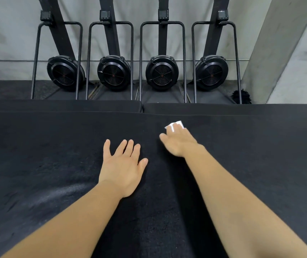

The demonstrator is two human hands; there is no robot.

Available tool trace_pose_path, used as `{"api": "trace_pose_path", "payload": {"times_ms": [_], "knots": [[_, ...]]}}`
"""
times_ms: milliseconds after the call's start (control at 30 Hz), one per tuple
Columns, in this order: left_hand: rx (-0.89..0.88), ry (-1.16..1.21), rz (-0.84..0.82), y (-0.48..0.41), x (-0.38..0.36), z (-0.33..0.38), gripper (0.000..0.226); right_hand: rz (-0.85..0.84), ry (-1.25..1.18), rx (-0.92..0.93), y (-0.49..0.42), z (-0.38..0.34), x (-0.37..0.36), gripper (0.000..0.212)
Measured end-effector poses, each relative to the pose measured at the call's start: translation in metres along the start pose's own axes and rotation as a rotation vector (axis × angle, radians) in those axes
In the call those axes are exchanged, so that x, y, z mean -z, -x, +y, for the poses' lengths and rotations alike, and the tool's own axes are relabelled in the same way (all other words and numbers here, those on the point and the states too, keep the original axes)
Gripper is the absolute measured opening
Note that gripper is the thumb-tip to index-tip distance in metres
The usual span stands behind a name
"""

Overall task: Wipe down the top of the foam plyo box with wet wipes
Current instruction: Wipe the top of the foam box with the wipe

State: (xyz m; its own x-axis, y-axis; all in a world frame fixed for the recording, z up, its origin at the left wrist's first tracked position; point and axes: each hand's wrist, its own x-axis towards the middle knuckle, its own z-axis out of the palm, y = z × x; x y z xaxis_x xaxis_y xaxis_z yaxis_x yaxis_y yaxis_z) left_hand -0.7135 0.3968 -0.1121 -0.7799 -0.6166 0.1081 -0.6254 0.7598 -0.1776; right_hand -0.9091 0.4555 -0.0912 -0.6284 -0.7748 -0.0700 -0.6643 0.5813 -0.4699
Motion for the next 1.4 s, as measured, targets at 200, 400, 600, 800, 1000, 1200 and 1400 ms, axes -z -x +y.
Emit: {"api": "trace_pose_path", "payload": {"times_ms": [200, 400, 600, 800, 1000, 1200, 1400], "knots": [[-0.007, -0.003, 0.003, 0.002, 0.001, -0.001, 0.067, -0.128, 0.106, 0.228, 0.053, -0.046, -0.026, 0.058], [0.013, 0.017, 0.009, 0.000, -0.002, -0.001, 0.069, -0.103, 0.089, 0.236, 0.041, -0.021, -0.010, 0.049], [0.015, 0.006, 0.010, -0.002, -0.005, -0.002, 0.075, -0.006, 0.067, -0.082, 0.003, 0.049, 0.033, 0.051], [0.008, 0.010, 0.004, -0.003, -0.005, -0.001, 0.071, -0.009, 0.016, -0.208, -0.004, 0.072, 0.044, 0.057], [0.006, 0.003, 0.000, -0.001, -0.003, -0.001, 0.065, -0.032, -0.013, 0.021, 0.046, 0.008, 0.002, 0.054], [-0.034, -0.031, -0.041, 0.002, 0.000, -0.004, 0.060, -0.226, 0.055, 0.226, 0.092, -0.043, -0.029, 0.058], [-0.005, 0.033, -0.015, 0.001, 0.001, -0.001, 0.058, -0.151, 0.051, 0.218, 0.076, -0.013, -0.008, 0.046]]}}
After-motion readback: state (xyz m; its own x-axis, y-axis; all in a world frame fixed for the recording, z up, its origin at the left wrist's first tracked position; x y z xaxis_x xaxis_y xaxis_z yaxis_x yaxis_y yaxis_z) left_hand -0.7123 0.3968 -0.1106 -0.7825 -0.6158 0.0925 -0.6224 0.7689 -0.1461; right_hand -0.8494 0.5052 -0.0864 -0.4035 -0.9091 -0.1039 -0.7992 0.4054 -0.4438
